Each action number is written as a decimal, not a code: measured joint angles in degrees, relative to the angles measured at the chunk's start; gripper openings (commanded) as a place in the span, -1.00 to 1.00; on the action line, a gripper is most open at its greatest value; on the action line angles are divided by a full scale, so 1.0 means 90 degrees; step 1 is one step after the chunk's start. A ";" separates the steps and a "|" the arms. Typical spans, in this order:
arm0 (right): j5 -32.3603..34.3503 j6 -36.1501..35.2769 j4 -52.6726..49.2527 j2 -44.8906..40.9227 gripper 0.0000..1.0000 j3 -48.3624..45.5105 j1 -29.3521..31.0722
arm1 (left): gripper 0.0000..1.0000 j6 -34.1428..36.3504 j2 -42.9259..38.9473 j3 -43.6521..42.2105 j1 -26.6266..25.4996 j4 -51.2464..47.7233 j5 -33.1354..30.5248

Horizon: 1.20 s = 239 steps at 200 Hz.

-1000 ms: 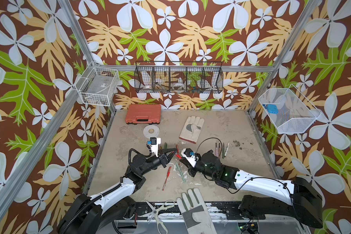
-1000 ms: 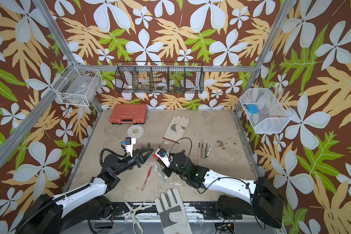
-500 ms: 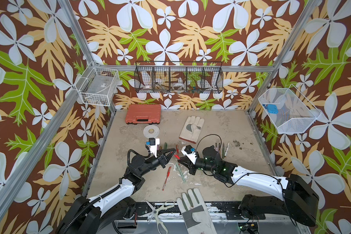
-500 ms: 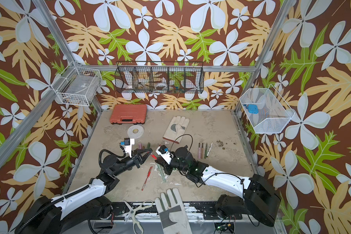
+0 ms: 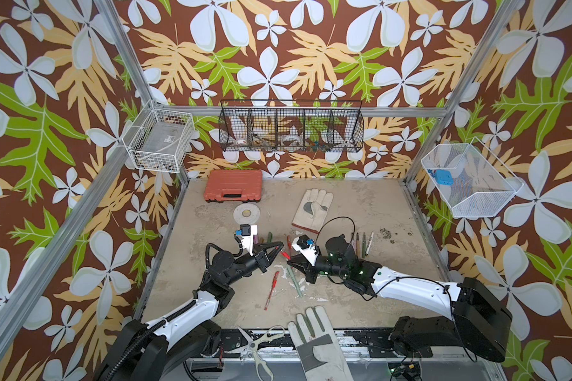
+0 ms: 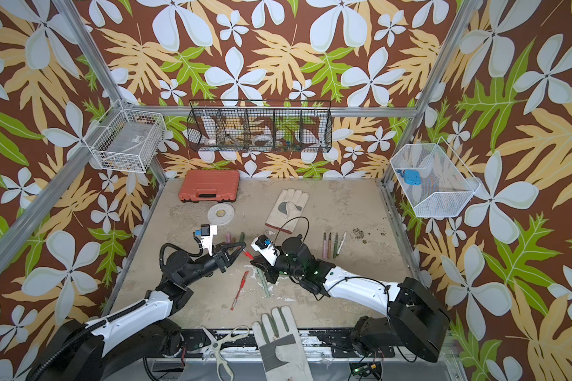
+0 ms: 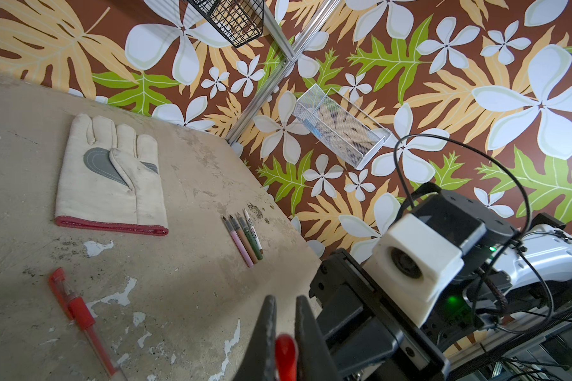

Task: Open the pen caps
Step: 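Hold the pen with the right gripper while the left gripper pulls the cap off, then carry the red cap to the other caps with the left gripper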

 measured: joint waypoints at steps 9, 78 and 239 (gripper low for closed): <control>0.0478 -0.0044 -0.0039 0.0000 -1.00 0.0024 0.0204 | -1.00 -0.0090 0.0017 -0.0032 0.0075 0.0034 0.0044; 0.2098 -0.0347 0.0015 0.0097 -1.00 0.0075 0.0714 | -1.00 -0.0682 0.0063 -0.0304 0.0551 0.0172 0.0160; -0.0544 -0.0160 -0.0872 0.0474 -1.00 0.0080 -0.0289 | -1.00 -0.0947 0.0197 -0.0420 0.0933 0.1137 -0.0474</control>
